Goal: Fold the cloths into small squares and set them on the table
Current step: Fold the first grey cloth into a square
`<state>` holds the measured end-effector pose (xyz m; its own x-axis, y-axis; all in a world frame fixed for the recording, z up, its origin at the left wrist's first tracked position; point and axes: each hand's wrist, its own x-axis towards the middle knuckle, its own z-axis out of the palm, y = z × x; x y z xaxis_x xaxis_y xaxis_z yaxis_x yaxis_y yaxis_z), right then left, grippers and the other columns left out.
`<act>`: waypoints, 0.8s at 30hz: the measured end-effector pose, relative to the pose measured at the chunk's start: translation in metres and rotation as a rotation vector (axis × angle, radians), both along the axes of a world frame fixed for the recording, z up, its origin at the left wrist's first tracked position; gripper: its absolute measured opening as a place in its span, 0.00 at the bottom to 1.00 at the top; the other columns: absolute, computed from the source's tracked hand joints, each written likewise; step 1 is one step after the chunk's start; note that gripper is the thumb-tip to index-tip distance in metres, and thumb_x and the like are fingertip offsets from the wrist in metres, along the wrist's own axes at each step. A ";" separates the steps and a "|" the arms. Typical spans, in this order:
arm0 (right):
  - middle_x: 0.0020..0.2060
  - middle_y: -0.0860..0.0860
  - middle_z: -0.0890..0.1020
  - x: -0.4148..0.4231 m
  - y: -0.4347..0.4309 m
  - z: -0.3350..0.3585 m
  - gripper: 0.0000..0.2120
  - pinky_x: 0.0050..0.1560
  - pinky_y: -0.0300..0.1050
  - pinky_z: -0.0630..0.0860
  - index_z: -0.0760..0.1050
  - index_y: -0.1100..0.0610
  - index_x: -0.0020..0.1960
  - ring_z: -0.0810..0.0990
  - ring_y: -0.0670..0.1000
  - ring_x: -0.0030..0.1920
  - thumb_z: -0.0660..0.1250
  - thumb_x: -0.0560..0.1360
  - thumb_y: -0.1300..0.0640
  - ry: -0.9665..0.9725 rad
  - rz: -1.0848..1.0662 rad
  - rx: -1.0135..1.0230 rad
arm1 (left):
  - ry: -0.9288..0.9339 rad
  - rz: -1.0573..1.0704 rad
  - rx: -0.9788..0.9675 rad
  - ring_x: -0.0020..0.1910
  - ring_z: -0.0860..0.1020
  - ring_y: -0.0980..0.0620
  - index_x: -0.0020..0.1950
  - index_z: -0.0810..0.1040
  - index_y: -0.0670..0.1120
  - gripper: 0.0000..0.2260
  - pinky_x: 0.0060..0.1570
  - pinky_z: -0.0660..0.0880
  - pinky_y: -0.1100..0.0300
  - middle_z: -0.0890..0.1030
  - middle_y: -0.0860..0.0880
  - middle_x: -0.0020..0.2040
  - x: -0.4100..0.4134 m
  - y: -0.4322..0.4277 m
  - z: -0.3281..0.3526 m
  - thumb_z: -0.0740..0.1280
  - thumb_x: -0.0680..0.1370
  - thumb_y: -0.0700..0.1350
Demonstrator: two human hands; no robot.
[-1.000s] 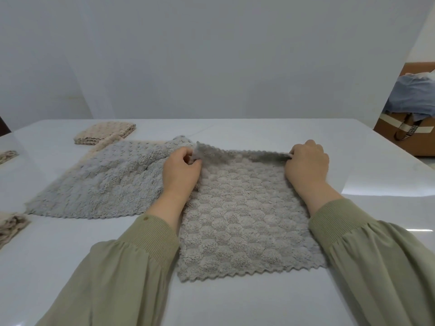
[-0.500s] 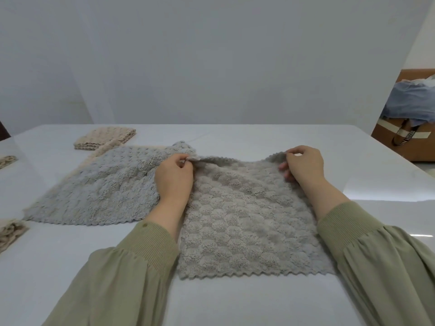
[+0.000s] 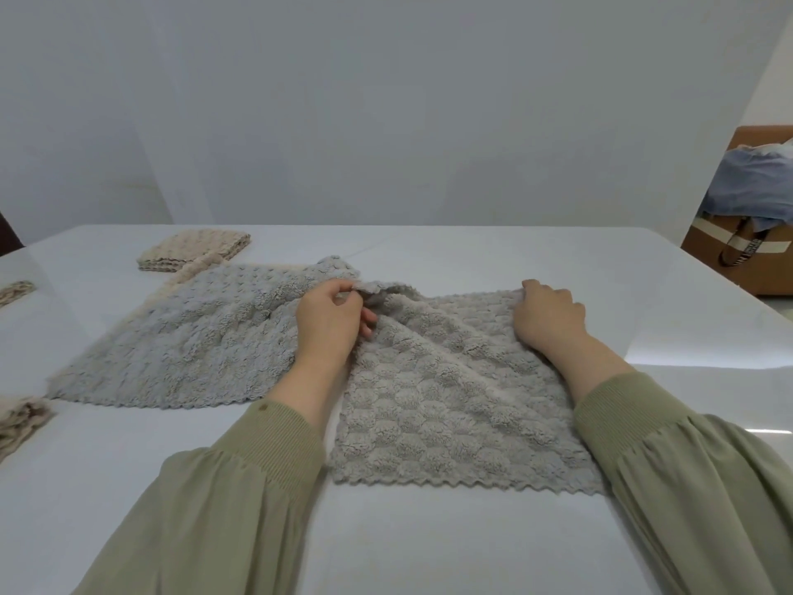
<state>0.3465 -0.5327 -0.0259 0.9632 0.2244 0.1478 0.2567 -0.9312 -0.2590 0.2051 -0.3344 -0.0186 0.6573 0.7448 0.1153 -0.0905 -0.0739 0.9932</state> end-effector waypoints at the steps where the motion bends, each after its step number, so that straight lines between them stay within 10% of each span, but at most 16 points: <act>1: 0.64 0.59 0.72 0.001 0.000 -0.001 0.21 0.62 0.54 0.65 0.63 0.59 0.70 0.66 0.61 0.65 0.55 0.77 0.62 -0.023 0.014 -0.002 | -0.005 -0.012 -0.013 0.23 0.73 0.52 0.56 0.76 0.44 0.12 0.22 0.70 0.63 0.80 0.43 0.32 0.000 0.000 0.000 0.59 0.78 0.32; 8: 0.59 0.60 0.76 0.002 -0.004 0.002 0.24 0.58 0.53 0.71 0.69 0.61 0.66 0.72 0.62 0.61 0.60 0.70 0.68 -0.066 0.025 0.369 | -0.075 -0.047 -0.188 0.33 0.81 0.48 0.55 0.78 0.40 0.11 0.33 0.79 0.60 0.82 0.38 0.41 0.000 -0.001 0.004 0.59 0.79 0.31; 11: 0.38 0.58 0.76 0.001 -0.012 0.007 0.05 0.40 0.50 0.70 0.73 0.60 0.36 0.75 0.62 0.44 0.60 0.68 0.67 -0.200 -0.066 0.401 | -0.075 -0.070 -0.197 0.28 0.79 0.50 0.53 0.77 0.39 0.07 0.30 0.79 0.60 0.82 0.40 0.38 -0.001 -0.001 0.005 0.60 0.79 0.34; 13: 0.28 0.55 0.70 0.001 -0.015 0.012 0.11 0.33 0.47 0.66 0.64 0.59 0.27 0.73 0.61 0.36 0.60 0.65 0.68 -0.245 -0.082 0.392 | -0.064 -0.076 -0.179 0.26 0.78 0.51 0.53 0.77 0.38 0.07 0.25 0.74 0.63 0.81 0.40 0.38 0.000 -0.001 0.005 0.60 0.79 0.34; 19: 0.22 0.53 0.66 -0.004 -0.002 0.024 0.17 0.27 0.40 0.60 0.61 0.57 0.26 0.64 0.54 0.25 0.62 0.71 0.61 -0.116 -0.040 0.486 | -0.119 0.011 -0.317 0.27 0.80 0.53 0.51 0.76 0.41 0.07 0.25 0.76 0.66 0.81 0.40 0.43 0.002 0.003 0.006 0.59 0.80 0.35; 24: 0.28 0.58 0.81 -0.004 0.002 0.027 0.13 0.35 0.51 0.81 0.71 0.60 0.32 0.81 0.58 0.29 0.58 0.74 0.64 0.078 0.023 0.763 | -0.152 0.080 -0.260 0.36 0.82 0.54 0.45 0.77 0.44 0.07 0.35 0.79 0.67 0.82 0.44 0.44 0.008 0.011 0.004 0.62 0.79 0.35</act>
<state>0.3420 -0.5308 0.0013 0.9735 0.1081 0.2013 0.2285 -0.4818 -0.8460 0.2127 -0.3234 -0.0147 0.5849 0.8111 0.0069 -0.2439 0.1678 0.9552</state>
